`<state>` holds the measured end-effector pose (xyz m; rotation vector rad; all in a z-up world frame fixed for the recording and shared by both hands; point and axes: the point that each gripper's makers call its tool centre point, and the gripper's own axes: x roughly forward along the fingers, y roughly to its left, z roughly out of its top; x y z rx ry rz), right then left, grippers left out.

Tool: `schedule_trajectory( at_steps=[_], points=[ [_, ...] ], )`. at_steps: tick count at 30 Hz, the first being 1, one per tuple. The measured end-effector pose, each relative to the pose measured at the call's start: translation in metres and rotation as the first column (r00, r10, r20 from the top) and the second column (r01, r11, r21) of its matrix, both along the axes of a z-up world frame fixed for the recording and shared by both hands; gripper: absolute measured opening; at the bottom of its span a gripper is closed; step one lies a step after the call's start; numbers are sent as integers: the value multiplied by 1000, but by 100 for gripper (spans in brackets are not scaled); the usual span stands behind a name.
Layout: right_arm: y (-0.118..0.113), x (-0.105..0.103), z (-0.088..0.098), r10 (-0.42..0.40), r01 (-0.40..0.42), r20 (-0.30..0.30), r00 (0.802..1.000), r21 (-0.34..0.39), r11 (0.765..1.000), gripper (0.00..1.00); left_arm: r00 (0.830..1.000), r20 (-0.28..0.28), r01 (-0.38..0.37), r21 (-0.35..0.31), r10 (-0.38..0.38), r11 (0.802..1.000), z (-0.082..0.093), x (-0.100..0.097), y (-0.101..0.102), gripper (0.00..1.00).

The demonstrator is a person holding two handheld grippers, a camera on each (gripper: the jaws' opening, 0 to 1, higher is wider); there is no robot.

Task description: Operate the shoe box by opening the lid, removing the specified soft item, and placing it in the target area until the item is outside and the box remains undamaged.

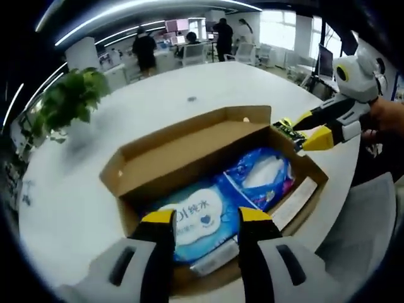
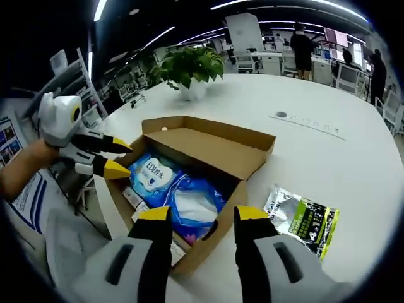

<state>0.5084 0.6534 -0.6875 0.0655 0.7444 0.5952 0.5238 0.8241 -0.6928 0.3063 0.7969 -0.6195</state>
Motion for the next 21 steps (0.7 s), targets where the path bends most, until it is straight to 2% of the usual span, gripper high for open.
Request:
schedule_trajectory(
  at_steps=[6, 9, 18, 21],
  points=[
    [21, 4, -5, 43, -43, 1, 999, 1, 999, 35, 999, -8, -46, 3, 46, 999, -3, -2, 23, 37],
    [33, 5, -7, 70, -70, -8, 997, 5, 998, 29, 997, -11, -71, 6, 71, 997, -5, -2, 35, 37],
    [59, 7, -18, 120, -120, -30, 992, 2, 993, 29, 986, -32, -162, 10, 162, 987, -17, -7, 70, 35],
    [66, 7, -24, 136, -136, -39, 990, -6, 991, 28, 983, -4, -181, -17, 181, 983, -13, -5, 74, 28]
  ],
)
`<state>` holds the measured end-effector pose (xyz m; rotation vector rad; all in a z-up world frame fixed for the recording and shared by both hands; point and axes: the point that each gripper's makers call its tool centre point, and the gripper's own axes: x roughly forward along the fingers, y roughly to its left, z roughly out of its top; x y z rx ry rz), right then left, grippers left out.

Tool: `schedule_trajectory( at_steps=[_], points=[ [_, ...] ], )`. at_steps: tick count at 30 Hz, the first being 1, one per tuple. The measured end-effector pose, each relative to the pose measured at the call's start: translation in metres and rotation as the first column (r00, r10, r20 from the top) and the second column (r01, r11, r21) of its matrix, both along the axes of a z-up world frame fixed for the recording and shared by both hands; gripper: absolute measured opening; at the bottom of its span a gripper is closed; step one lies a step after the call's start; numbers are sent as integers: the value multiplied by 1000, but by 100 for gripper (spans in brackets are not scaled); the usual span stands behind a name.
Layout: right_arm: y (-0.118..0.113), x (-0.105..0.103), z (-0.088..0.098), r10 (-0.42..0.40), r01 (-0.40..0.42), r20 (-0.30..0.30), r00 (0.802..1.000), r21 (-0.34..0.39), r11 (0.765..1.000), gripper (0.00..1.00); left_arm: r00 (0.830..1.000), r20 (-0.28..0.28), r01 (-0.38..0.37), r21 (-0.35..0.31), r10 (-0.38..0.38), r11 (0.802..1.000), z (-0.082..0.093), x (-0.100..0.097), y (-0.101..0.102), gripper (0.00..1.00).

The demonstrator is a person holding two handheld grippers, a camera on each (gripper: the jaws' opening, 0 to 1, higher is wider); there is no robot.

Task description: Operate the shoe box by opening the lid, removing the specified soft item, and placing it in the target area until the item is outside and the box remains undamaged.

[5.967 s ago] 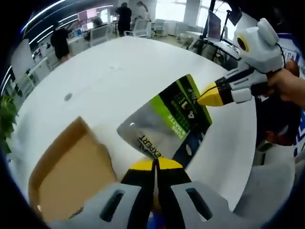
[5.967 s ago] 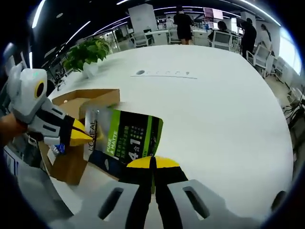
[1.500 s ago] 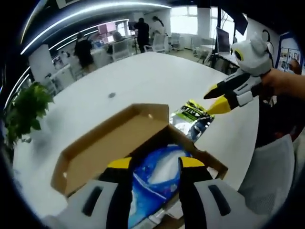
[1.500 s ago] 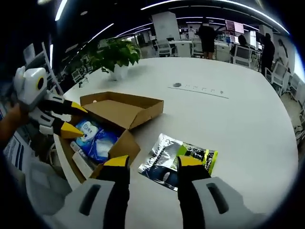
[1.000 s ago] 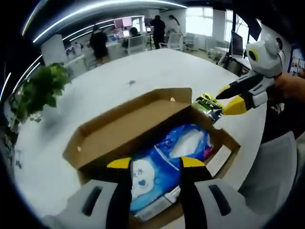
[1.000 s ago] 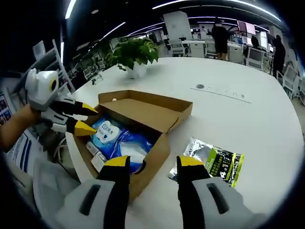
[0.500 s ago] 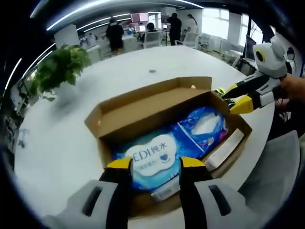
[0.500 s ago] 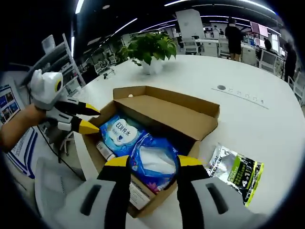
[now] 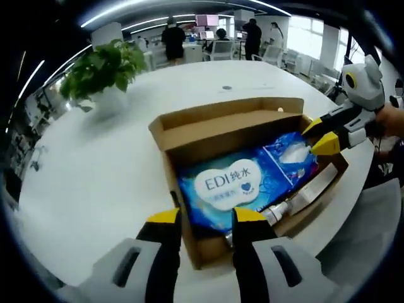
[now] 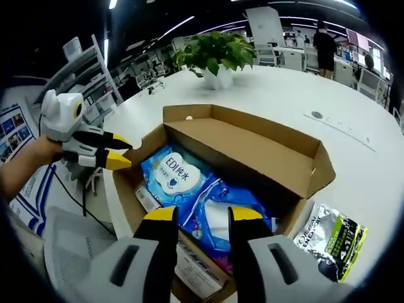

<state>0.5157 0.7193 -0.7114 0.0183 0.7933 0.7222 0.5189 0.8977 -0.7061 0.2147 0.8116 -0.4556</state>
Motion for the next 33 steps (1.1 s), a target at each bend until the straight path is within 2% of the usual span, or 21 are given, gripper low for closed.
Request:
schedule_trajectory(
  at_steps=[3, 7, 14, 17, 23, 24, 33],
  points=[
    [7, 0, -5, 13, -13, -9, 1000, -5, 1000, 28, 1000, -12, -22, 0, 22, 1000, 0, -1, 5, 29],
    [14, 2, -11, 25, -25, -16, 1000, -9, 1000, 27, 999, 3, -37, -7, 37, 999, 2, -3, 9, 29],
    [28, 4, -21, 41, -41, -35, 999, -6, 999, 24, 997, -15, -71, 0, 71, 997, -6, -6, 21, 28],
    [32, 5, -24, 44, -45, -40, 998, -5, 999, 23, 995, -33, -93, -7, 93, 996, -11, -9, 24, 23],
    [39, 11, -30, 45, -45, -50, 998, -7, 999, 20, 992, -56, -112, -16, 111, 994, -18, -15, 24, 5],
    [40, 12, -31, 45, -46, -56, 997, -8, 999, 20, 991, -64, -118, -38, 116, 992, -19, -15, 21, 5],
    [49, 14, -44, 44, -48, -93, 995, -38, 998, 17, 990, -61, -126, -35, 123, 991, -19, -15, 23, 4]
  ],
)
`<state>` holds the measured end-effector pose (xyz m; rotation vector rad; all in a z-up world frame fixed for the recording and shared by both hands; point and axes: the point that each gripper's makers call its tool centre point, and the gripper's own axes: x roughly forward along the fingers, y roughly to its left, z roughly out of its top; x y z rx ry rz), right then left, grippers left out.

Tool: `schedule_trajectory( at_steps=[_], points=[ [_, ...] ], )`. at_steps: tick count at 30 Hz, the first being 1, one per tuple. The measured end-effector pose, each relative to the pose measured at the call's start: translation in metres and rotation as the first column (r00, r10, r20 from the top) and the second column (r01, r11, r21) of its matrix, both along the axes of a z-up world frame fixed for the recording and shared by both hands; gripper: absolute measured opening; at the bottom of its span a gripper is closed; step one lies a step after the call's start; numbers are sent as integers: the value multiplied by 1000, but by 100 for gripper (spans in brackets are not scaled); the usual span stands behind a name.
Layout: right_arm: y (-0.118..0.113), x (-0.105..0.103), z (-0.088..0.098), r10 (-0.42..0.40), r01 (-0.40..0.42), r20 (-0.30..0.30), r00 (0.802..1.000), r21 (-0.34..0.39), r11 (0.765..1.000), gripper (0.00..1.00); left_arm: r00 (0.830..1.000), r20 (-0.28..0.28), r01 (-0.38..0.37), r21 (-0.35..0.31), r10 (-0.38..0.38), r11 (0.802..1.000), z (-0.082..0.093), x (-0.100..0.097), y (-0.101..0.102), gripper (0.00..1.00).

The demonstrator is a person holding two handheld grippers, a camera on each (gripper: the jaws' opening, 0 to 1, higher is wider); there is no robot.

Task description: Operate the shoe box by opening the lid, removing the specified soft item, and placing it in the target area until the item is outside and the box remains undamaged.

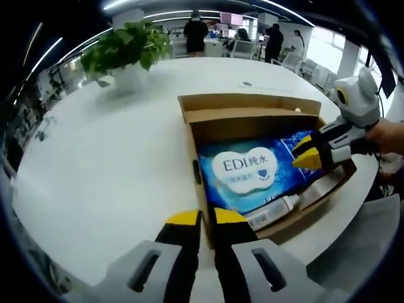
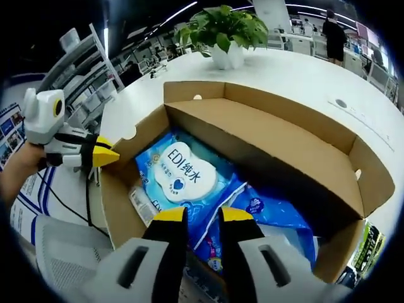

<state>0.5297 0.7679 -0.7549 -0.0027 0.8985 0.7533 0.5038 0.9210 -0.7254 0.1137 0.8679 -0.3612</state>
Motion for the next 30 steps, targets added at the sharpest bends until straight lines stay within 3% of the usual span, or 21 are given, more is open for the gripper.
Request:
schedule_trajectory(
  at_steps=[10, 14, 19, 30],
  points=[
    [9, 5, -8, -9, 9, -22, 1000, -16, 1000, 12, 1000, -8, -11, -21, 11, 1000, -2, 2, 3, 4],
    [7, 10, -11, 16, -15, 20, 1000, -77, 997, 3, 1000, -11, -9, -17, 9, 1000, -3, 3, 4, 4],
    [5, 7, -5, 8, -8, 7, 1000, -48, 999, 1, 1000, -11, -8, -13, 8, 1000, -4, 4, 4, 4],
    [2, 7, 16, -11, 12, 51, 999, -18, 1000, 0, 1000, -17, -6, -14, 6, 1000, -4, 4, 5, 4]
  ],
)
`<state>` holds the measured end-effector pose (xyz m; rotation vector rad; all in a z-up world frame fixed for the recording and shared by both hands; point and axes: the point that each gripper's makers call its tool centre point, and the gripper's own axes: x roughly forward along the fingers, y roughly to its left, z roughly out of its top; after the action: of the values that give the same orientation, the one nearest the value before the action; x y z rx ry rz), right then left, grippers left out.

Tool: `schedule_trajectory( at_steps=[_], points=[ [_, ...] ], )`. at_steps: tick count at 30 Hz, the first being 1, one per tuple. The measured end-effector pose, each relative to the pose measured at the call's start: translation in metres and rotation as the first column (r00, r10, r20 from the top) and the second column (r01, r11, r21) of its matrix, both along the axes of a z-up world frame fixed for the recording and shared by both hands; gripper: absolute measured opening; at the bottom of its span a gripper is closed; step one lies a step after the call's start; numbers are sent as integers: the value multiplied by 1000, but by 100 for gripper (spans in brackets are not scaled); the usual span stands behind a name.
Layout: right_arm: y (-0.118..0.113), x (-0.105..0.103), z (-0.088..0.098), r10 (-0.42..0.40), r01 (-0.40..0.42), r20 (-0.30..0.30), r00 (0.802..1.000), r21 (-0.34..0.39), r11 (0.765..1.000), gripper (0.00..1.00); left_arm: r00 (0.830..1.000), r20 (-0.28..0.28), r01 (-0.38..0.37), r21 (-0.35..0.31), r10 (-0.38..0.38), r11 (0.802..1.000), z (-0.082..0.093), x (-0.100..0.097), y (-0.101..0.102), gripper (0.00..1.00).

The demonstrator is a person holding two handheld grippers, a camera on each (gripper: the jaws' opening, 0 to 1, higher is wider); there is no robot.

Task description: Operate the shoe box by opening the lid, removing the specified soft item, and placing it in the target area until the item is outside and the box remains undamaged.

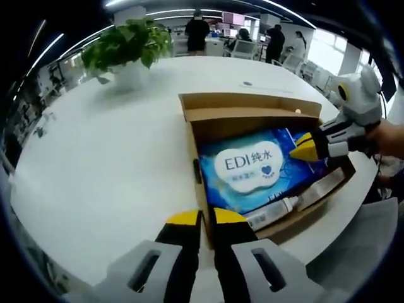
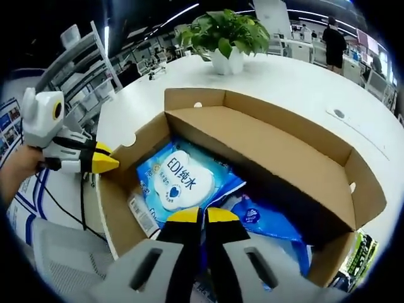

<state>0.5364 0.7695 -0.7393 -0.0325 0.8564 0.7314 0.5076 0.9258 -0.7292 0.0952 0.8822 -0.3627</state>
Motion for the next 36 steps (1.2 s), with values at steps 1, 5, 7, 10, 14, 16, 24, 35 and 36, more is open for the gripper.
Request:
schedule_trajectory(
  at_steps=[1, 5, 7, 10, 14, 16, 24, 35, 36],
  points=[
    [0, 0, 1, -2, 2, 2, 1000, 1, 1000, 0, 1000, -1, 0, 1, 0, 1000, 0, 0, 0, 4],
    [-5, -1, 7, -1, 1, 20, 1000, -8, 1000, 0, 1000, -5, 7, 8, -7, 1000, 0, 0, 0, 4],
    [-8, -1, 9, -3, 4, 26, 1000, -8, 1000, 0, 1000, -7, 8, 9, -8, 1000, 0, 0, 0, 4],
    [-15, -1, 12, -7, 8, 36, 999, -14, 1000, 0, 1000, -8, 12, 13, -12, 1000, -1, 0, 0, 4],
    [-25, -1, 14, -19, 19, 42, 999, -15, 1000, 0, 1000, -12, 21, 28, -21, 999, 0, -1, 0, 4],
    [-28, -2, 15, -24, 24, 43, 999, -13, 1000, 0, 1000, -15, 26, 33, -25, 999, 0, 0, 0, 4],
    [-44, -5, 20, -58, 58, 46, 997, 1, 998, 0, 998, -28, 50, 67, -48, 996, 0, 0, -1, 4],
    [-58, -10, 19, -100, 99, 44, 994, 27, 995, 0, 997, -2, 81, 84, -81, 993, 25, 2, -7, 6],
    [-59, -10, 18, -102, 101, 43, 994, 26, 995, 0, 996, 7, 85, 87, -86, 993, 30, 2, -9, 7]
  ],
)
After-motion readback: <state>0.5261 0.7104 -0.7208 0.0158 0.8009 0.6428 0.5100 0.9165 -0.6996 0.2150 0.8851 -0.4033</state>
